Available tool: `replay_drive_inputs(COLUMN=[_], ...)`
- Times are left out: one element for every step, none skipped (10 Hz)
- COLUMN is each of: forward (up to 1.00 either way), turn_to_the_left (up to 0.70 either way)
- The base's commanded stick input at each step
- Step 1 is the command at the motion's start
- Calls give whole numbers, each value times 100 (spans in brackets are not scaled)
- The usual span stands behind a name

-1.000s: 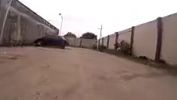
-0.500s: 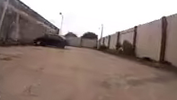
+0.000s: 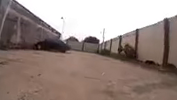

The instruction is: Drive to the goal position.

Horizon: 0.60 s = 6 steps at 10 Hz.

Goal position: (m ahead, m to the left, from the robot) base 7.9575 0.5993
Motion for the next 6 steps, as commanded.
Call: replay_drive_inputs(forward=[70, 70, 70, 70, 70, 70], turn_to_the_left=[0, 0, 0, 0, 0, 0])
